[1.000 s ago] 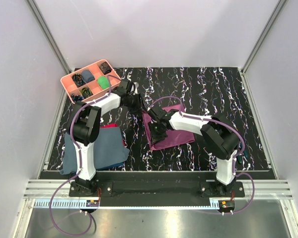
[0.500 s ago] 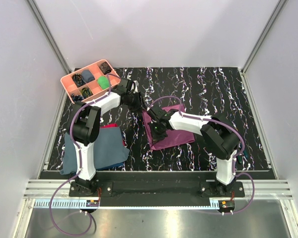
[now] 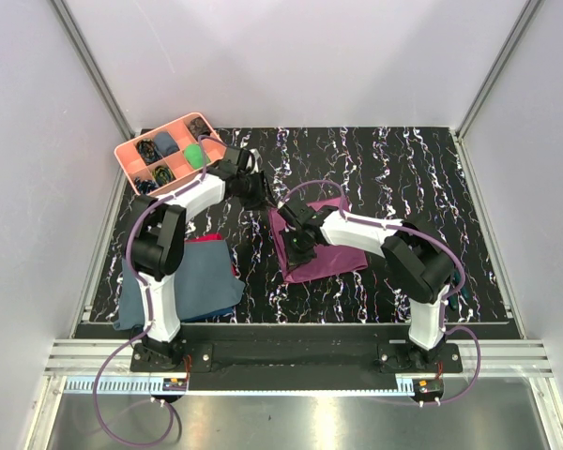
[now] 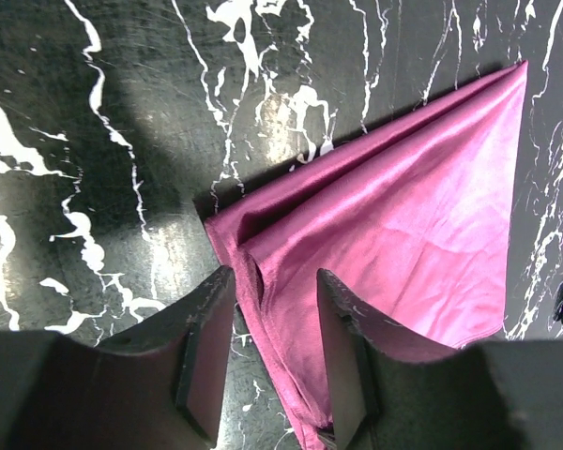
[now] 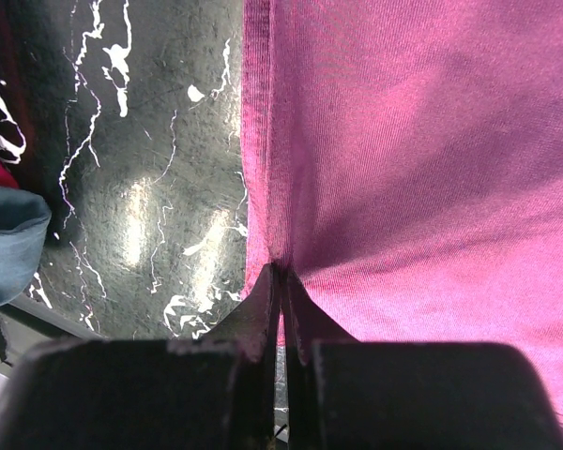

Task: Fold the napkin into a case and place the utensils inside
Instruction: Rotate the square-folded napkin at the center of the board.

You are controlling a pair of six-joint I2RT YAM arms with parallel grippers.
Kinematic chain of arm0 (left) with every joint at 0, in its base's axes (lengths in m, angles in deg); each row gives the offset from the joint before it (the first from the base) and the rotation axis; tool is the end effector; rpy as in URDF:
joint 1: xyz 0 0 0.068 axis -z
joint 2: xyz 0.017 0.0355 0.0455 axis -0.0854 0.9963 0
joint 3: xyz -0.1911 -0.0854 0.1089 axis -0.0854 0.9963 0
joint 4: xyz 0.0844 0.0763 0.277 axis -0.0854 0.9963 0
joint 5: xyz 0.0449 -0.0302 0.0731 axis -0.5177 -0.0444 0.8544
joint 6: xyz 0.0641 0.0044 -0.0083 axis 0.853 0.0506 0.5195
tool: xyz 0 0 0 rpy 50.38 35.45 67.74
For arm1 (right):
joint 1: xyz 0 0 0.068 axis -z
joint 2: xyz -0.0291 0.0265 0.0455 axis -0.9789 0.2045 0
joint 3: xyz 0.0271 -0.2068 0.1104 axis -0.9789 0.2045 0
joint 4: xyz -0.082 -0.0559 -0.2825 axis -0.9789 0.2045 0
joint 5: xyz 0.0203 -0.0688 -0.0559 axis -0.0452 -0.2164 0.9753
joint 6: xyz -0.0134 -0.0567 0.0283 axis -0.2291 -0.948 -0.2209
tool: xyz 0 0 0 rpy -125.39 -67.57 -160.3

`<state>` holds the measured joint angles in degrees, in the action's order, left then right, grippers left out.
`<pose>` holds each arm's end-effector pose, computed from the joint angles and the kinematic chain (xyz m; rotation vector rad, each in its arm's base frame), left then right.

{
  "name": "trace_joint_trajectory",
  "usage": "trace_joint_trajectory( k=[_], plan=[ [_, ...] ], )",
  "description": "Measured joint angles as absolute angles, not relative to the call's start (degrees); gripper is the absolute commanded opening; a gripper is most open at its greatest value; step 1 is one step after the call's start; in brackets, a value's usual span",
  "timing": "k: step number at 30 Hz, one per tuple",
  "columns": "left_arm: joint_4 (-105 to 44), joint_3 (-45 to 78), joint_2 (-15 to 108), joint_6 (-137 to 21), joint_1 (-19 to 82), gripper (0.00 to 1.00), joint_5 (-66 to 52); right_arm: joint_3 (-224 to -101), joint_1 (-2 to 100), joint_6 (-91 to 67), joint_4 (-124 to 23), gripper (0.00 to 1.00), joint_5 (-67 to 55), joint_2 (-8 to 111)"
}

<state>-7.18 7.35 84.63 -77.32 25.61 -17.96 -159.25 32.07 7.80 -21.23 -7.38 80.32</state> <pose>0.4208 -0.1768 0.1226 -0.0851 2.6073 -0.7714 0.2767 0.2994 0.0877 -0.5271 2.8177 0.5295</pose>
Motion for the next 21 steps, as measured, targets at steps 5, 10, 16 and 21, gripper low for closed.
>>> trace_joint_trajectory(
  k=[5, 10, 16, 21],
  plan=[
    [-7.1, 7.3, 84.7, -77.1, 25.9, 0.44, -18.0, -159.3, 32.1, 7.8, -21.2, 0.0, -7.4, 80.0],
    [-6.9, 6.4, 86.3, -76.5, 26.0, 0.42, -18.3, -159.3, 32.1, 7.8, -21.3, 0.0, -7.5, 79.7],
    [-6.0, 5.2, 89.1, -76.2, 26.0, 0.3, -18.2, -159.3, 32.1, 7.8, -21.3, 0.0, -8.0, 79.3],
    [-5.6, 4.3, 89.6, -75.9, 26.0, 0.12, -18.3, -159.2, 32.1, 7.8, -21.3, 0.0, -8.3, 78.9]
  ],
)
